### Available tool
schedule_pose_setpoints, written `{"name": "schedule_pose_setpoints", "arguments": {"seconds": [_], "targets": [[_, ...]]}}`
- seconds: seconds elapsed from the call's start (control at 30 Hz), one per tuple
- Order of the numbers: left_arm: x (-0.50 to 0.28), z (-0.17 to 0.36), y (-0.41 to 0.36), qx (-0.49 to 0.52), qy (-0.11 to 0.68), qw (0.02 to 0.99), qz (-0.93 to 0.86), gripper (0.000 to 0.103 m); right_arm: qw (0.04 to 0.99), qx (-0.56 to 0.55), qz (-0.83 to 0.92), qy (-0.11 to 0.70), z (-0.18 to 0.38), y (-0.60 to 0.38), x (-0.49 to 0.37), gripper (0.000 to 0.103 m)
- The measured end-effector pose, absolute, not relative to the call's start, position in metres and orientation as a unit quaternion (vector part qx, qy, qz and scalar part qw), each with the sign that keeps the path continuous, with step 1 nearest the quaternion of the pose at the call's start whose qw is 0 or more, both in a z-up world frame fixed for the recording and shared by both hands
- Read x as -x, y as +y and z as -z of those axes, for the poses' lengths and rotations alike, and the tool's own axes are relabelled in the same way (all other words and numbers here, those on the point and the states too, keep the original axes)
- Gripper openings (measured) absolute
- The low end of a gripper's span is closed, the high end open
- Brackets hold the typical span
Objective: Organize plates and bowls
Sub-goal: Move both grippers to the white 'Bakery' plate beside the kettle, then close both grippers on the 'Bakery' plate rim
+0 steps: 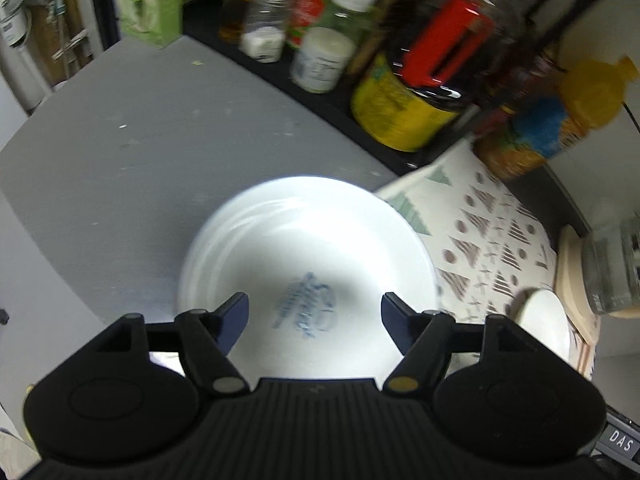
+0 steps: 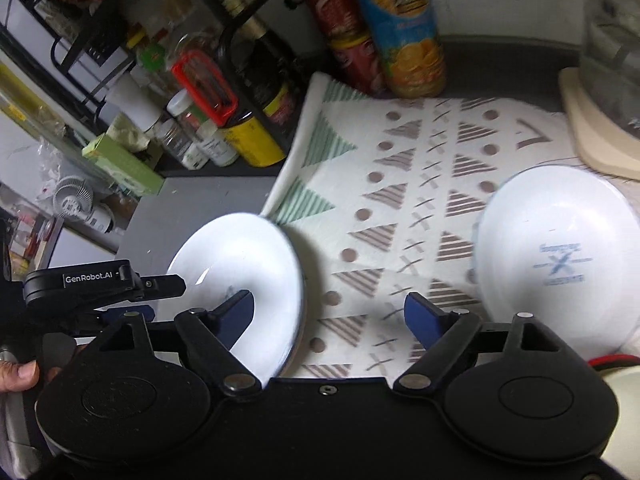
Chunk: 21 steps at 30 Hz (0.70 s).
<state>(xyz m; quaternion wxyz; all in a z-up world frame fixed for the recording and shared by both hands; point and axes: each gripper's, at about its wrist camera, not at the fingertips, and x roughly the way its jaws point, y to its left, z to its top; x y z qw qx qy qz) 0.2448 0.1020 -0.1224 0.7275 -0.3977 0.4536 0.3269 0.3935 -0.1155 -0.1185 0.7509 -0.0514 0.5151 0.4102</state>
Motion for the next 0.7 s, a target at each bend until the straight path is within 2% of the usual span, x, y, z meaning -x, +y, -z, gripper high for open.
{"name": "schedule_pose_setpoints", "arguments": {"seconds": [0.7], "targets": [[-0.331,0.109,0.026,0.364,0.468,0.778,-0.210,0.071,0.820,-0.022,-0.310,0.480,0.094,-0.225,-0.430,0.082]]}}
